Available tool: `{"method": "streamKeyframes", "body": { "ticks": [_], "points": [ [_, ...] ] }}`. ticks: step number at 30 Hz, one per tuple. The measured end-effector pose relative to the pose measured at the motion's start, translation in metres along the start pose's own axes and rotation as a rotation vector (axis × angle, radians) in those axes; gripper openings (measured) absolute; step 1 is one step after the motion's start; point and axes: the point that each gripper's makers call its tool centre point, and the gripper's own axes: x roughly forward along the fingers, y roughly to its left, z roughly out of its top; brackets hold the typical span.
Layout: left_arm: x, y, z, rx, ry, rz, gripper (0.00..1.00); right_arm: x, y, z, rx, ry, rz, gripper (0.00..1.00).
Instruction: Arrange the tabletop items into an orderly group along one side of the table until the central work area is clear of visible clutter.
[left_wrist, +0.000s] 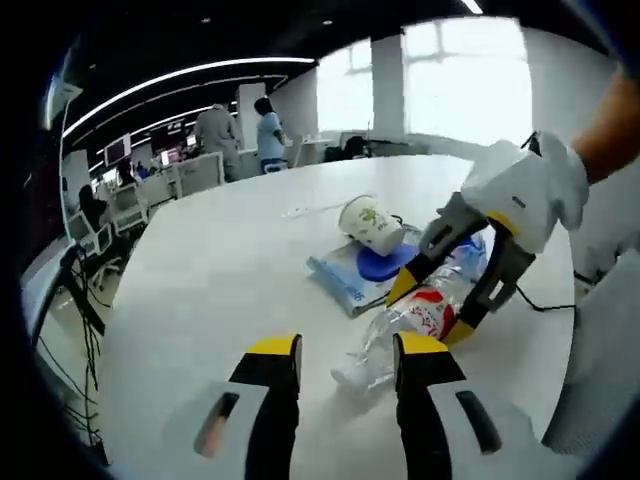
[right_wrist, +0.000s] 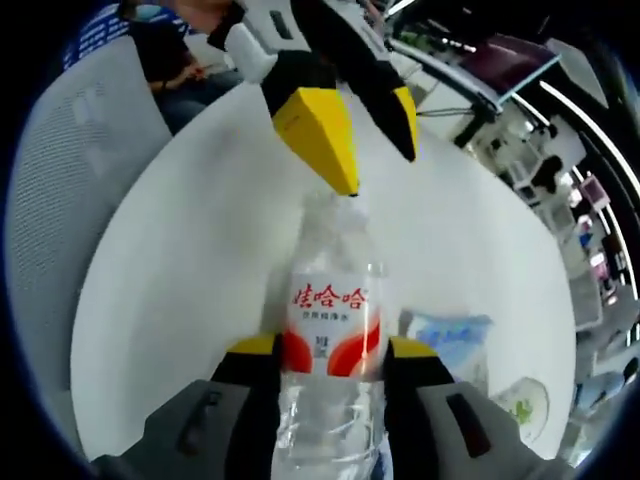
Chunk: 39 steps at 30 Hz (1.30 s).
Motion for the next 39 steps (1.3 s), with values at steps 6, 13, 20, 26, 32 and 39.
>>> {"method": "streamKeyframes", "body": {
  "ticks": [6, 13, 20, 26, 32, 39],
  "points": [
    [0.005, -0.017, -0.029, -0.062, 0.088, -0.051, 0.36, 0.001, 0.0, 0.0, -0.001, 0.009, 0.006, 0.37],
    [0.016, -0.027, -0.048, -0.334, 0.133, -0.06, 0.39, 0.002, 0.003, 0.004, 0.065, -0.006, 0.015, 0.37],
    [0.027, -0.037, -0.046, -0.627, 0.062, -0.107, 0.37, -0.002, 0.003, 0.002, 0.143, -0.04, 0.01, 0.37],
    [0.028, -0.043, -0.04, -0.821, -0.012, -0.133, 0.36, -0.005, 0.001, -0.004, 0.199, -0.06, 0.005, 0.37],
    [0.025, -0.03, -0.039, -1.012, -0.116, -0.126, 0.39, -0.007, 0.008, -0.001, 0.175, -0.074, 0.019, 0.37],
    [0.036, -0.036, -0.031, -1.042, -0.128, -0.136, 0.4, -0.008, 0.011, 0.001, 0.197, -0.095, 0.015, 0.37]
  ]
}}
